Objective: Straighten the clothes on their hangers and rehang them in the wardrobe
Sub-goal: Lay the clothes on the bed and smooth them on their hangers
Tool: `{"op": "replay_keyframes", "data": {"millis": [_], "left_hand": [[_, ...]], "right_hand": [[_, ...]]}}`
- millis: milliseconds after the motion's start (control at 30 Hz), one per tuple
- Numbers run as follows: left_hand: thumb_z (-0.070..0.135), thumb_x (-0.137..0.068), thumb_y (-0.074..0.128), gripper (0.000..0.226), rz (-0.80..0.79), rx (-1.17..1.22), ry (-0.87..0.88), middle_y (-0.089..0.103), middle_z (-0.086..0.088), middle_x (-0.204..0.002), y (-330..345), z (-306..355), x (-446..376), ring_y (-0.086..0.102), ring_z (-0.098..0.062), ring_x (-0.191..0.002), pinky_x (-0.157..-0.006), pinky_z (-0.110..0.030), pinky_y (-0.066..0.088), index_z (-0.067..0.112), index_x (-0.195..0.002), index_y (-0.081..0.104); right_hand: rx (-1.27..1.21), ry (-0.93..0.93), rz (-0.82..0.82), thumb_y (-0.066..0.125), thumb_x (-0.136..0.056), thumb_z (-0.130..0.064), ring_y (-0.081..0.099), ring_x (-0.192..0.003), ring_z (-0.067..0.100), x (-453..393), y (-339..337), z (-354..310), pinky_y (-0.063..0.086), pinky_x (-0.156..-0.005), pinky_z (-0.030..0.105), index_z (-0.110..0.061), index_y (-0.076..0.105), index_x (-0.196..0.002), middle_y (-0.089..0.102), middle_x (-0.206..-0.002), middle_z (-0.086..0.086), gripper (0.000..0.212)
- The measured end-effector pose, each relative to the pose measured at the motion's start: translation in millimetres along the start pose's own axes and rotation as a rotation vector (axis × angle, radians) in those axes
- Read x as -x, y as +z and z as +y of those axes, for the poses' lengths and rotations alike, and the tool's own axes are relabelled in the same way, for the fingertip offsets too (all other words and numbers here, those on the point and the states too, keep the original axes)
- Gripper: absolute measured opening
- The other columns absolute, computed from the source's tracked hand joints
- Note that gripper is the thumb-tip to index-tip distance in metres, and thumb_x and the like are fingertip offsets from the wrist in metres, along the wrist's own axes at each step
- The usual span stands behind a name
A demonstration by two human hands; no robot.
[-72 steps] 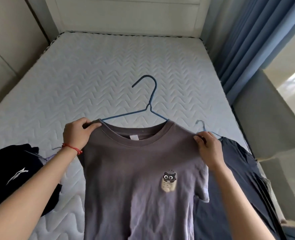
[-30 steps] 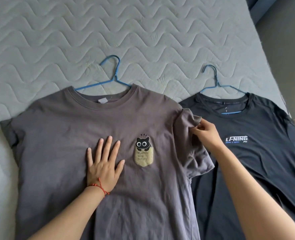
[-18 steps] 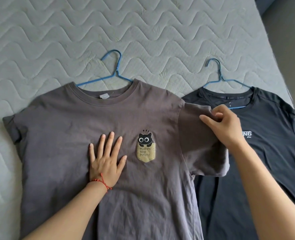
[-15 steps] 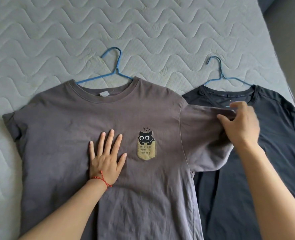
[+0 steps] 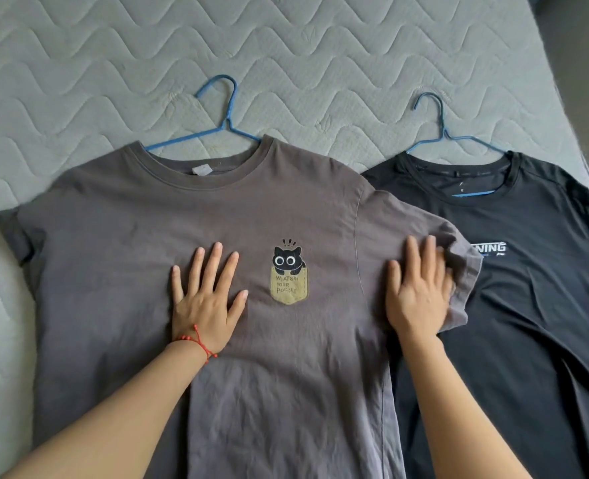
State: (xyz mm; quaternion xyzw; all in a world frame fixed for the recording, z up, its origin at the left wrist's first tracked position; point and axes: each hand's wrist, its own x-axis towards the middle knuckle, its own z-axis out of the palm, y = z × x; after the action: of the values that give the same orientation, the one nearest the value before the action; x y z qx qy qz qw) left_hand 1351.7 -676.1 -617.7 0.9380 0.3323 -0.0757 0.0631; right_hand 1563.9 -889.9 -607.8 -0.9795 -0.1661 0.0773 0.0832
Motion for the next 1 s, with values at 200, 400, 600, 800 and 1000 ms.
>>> {"op": "replay_keyframes", "data": {"millis": [200,400,600,800,1000], "left_hand": [[0.049,-0.084,0.029,0.063,-0.001,-0.004,0.0,0.033,-0.005,-0.151,-2,1,0,0.021,-0.025,-0.139,-0.107,-0.06,0.018,0.025,-0.142,0.028],[0.049,-0.082,0.032,0.062,-0.005,-0.017,0.033,0.042,-0.006,-0.146,-11,-3,-1,0.026,-0.026,-0.136,-0.108,-0.056,0.019,0.023,-0.138,0.03],[0.019,-0.079,0.042,0.046,0.208,0.273,0.034,0.061,-0.02,-0.123,-44,-68,-3,0.052,-0.032,-0.122,-0.102,-0.04,0.039,0.001,-0.117,0.06],[0.017,-0.076,0.046,0.042,0.433,0.237,-0.27,0.059,-0.024,-0.123,-67,-190,-10,0.052,-0.041,-0.116,-0.099,-0.039,0.032,0.001,-0.112,0.061],[0.0,-0.086,0.05,0.046,0.293,0.769,-0.678,0.054,-0.021,-0.131,-82,-240,-45,0.052,-0.032,-0.121,-0.102,-0.031,0.035,0.003,-0.132,0.046]], "right_hand": [[-0.032,0.197,0.102,0.029,-0.095,-0.041,0.007,-0.146,0.029,11,-21,-26,-0.003,-0.116,0.045,-0.01,0.023,-0.147,0.011,-0.157,0.013,0.061],[-0.225,-0.443,-0.03,0.038,-0.089,-0.034,0.027,-0.14,0.026,51,-1,-173,0.01,-0.113,0.036,-0.013,0.042,-0.138,0.035,-0.149,0.012,0.053],[-0.349,-0.574,-0.239,0.022,-0.09,-0.041,0.019,-0.144,0.021,65,32,-253,0.006,-0.118,0.033,-0.011,0.033,-0.143,0.028,-0.154,0.006,0.061],[-0.008,-0.599,-0.108,0.033,-0.089,-0.046,0.035,-0.137,0.028,71,66,-257,0.012,-0.112,0.038,-0.009,0.043,-0.137,0.039,-0.148,0.01,0.061],[-0.012,-0.588,-0.08,0.034,-0.088,-0.043,0.029,-0.138,0.025,71,65,-257,0.001,-0.114,0.031,-0.01,0.043,-0.137,0.037,-0.149,0.01,0.06]]}}
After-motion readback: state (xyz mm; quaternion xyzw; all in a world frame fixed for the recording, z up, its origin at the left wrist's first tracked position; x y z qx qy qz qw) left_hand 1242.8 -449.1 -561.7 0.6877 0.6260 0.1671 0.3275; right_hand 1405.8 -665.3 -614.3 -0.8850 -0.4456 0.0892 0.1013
